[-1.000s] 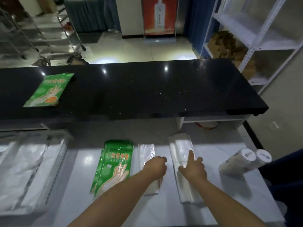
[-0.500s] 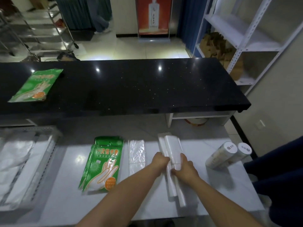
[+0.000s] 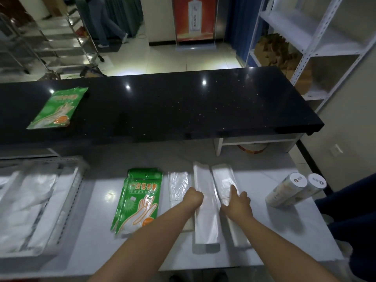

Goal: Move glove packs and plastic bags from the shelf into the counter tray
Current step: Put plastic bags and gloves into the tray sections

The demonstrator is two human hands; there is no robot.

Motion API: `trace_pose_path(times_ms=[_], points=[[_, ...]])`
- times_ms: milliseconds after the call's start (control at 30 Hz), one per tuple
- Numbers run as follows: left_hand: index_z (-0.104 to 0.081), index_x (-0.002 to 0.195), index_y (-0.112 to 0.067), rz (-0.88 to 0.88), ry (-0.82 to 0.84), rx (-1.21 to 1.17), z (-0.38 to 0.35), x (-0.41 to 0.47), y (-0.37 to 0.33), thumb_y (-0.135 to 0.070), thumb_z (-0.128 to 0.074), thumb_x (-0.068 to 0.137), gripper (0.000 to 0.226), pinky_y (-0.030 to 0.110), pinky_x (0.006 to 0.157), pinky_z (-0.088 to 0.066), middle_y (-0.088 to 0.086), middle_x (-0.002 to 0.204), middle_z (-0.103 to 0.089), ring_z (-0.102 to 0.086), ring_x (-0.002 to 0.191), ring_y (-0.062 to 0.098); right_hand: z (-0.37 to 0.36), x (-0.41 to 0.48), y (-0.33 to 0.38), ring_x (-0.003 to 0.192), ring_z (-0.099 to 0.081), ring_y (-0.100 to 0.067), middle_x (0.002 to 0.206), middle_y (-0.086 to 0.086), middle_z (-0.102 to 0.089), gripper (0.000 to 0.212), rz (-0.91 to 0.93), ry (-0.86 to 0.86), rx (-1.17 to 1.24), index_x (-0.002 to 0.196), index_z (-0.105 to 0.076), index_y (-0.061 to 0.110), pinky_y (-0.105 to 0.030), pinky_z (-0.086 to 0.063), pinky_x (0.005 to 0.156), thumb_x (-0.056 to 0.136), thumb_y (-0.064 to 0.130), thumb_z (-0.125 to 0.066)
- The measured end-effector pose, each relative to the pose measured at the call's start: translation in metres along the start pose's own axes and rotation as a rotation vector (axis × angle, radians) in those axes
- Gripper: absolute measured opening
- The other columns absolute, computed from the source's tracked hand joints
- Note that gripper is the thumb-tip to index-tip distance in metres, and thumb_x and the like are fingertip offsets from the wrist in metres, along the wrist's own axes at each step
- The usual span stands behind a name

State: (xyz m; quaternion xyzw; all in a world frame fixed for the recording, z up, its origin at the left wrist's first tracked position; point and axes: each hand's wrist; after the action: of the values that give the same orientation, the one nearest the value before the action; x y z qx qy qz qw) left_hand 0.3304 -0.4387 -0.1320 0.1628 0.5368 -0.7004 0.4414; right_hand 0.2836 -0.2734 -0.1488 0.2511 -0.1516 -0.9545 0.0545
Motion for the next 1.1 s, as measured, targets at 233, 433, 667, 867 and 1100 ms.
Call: trace_pose_path(times_ms=[233, 433, 667, 867, 1100], points=[[-0.058, 0.109, -0.013, -0.026, 0.085, -0.220, 0.031, -0.016, 0.000, -0.006, -0.045, 0.082, 0.031, 0.028, 0.065, -0.052, 0.012, 0.106, -0.067, -0.066, 0.088, 0.028, 0.011, 0.005, 0.028, 0.114, -0.054, -0.026, 0.127, -0.006, -0.056, 0.034, 0.189, -0.160, -0.008, 0.121, -0.066, 0.019, -0.034, -0.044, 0.094, 0.094, 0.037, -0.053], [-0.059, 0.111, -0.018, -0.044, 0.175, -0.361, 0.052, -0.029, 0.005, -0.008, -0.050, 0.088, 0.027, 0.037, 0.079, -0.054, 0.009, 0.106, -0.069, -0.065, 0.087, 0.024, 0.011, -0.008, 0.060, 0.081, -0.068, -0.021, 0.090, -0.004, -0.073, 0.030, 0.142, 0.061, 0.612, 0.101, -0.072, 0.014, -0.038, -0.056, 0.081, 0.088, 0.040, -0.062], [-0.059, 0.111, -0.015, -0.045, 0.256, -0.510, 0.081, -0.036, 0.011, -0.018, -0.060, 0.092, 0.019, 0.034, 0.073, -0.055, 0.007, 0.093, -0.066, -0.065, 0.082, 0.024, 0.021, -0.024, 0.075, 0.085, -0.073, -0.031, 0.092, -0.014, -0.075, 0.018, 0.182, 0.306, 0.940, 0.108, -0.070, 0.012, -0.043, -0.058, 0.081, 0.090, 0.014, -0.068], [-0.057, 0.124, -0.004, -0.148, 0.255, -0.715, 0.099, -0.031, 0.009, 0.000, -0.062, 0.091, 0.034, 0.053, 0.091, -0.055, 0.025, 0.118, -0.068, -0.067, 0.105, 0.039, 0.025, -0.036, 0.083, 0.094, -0.073, -0.028, 0.100, -0.010, -0.076, 0.021, 0.300, 0.450, 0.912, 0.111, -0.069, 0.014, -0.040, -0.059, 0.084, 0.090, 0.016, -0.070], [-0.018, 0.155, -0.026, -0.564, -0.412, 0.246, 0.121, -0.033, 0.022, -0.026, -0.069, 0.087, 0.085, 0.041, 0.112, -0.038, 0.006, 0.155, -0.026, -0.032, 0.138, 0.025, 0.019, -0.037, 0.104, 0.077, -0.070, -0.008, 0.084, 0.008, -0.074, 0.015, 0.437, 0.155, 0.533, 0.099, -0.072, 0.029, -0.023, -0.055, 0.068, 0.088, 0.021, -0.068]])
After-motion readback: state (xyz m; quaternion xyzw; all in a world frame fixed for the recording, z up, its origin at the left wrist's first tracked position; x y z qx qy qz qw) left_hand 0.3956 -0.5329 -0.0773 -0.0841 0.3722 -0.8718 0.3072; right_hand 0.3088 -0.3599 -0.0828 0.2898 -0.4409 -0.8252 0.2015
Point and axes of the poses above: each hand's wrist, its own x-axis towards the middle knuckle, its own z-axis out of the back of the hand, y = z × x
